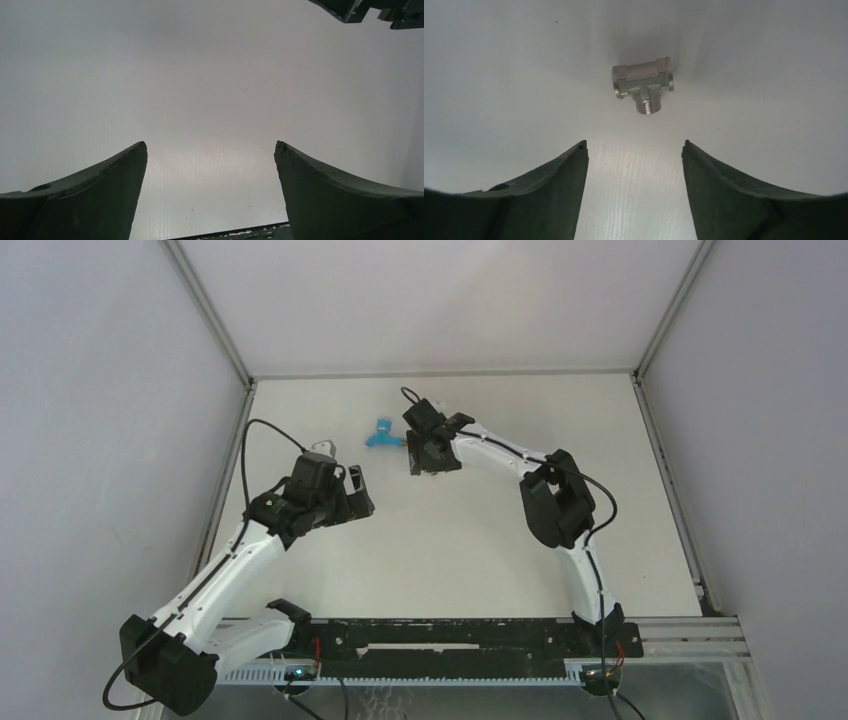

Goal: Install the water faucets

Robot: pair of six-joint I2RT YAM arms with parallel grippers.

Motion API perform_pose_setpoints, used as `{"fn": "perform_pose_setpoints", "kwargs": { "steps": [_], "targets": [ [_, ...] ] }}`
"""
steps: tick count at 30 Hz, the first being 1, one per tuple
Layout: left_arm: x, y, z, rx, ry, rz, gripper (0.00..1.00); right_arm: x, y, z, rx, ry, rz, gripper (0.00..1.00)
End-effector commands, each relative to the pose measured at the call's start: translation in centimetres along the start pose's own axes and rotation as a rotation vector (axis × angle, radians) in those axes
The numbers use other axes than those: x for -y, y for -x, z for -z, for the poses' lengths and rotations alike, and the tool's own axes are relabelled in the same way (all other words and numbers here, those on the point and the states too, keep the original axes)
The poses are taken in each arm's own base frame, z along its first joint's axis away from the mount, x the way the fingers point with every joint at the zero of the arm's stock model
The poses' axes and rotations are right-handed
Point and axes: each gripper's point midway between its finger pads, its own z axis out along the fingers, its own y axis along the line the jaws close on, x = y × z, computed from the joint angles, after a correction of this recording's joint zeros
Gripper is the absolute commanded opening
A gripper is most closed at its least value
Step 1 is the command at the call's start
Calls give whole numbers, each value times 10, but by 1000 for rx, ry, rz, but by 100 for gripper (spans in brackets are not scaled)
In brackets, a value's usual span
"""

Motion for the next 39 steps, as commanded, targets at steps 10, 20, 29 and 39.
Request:
{"fn": "perform_pose_setpoints", "kwargs": {
  "steps": [10, 20, 29, 39],
  "targets": [
    [10, 19, 4, 65, -37, 51, 100, 2, 15, -33, -42, 24, -15, 51],
    [6, 19, 8, 72, -24, 30, 100, 2, 5, -54, -81, 6, 6, 34],
    [6, 20, 11, 83, -28, 31, 100, 9, 11, -61, -60, -50, -45, 39],
    [4, 17, 14, 79, -28, 34, 100, 15, 22, -50, -8, -113, -120, 20]
  ]
}}
